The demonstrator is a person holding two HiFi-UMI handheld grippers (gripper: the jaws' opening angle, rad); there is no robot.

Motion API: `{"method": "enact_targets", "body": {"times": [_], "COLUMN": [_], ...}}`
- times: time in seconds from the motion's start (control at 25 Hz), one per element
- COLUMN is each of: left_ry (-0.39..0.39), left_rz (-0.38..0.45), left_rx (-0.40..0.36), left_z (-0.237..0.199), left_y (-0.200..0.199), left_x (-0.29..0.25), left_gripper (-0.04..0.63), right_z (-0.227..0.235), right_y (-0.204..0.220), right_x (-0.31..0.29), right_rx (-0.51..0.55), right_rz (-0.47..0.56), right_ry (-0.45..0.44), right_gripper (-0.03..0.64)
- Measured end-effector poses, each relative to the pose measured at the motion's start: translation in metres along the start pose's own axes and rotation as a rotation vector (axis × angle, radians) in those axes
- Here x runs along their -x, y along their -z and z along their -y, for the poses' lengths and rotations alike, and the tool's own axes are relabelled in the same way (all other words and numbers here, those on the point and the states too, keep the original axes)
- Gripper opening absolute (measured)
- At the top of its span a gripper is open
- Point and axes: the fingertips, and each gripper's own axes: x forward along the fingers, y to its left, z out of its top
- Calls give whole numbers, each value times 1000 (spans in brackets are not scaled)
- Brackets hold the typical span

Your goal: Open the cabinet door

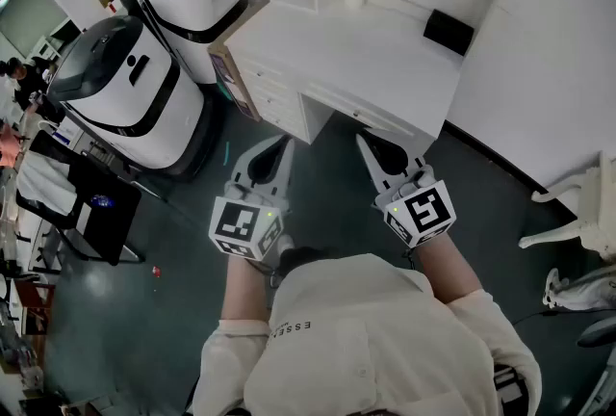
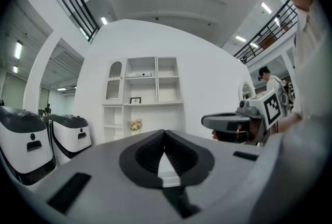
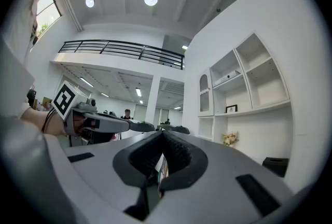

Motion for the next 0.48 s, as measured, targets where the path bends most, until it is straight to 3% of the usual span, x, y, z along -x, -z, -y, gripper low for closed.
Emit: {"method": "enact_targets", "body": {"times": [0.48], "left_ry": [-5], "left_rz": [-22], "left_rx": [19], "left_z": [-5], "left_y": [9], "left_x": [-6], "left_gripper": [0], "right_z": [12], "right_y": [7], "right_x": [-1], "right_rx": [-28], "right_rz": [-5], "right_ry": [48], "right_gripper": [14]}}
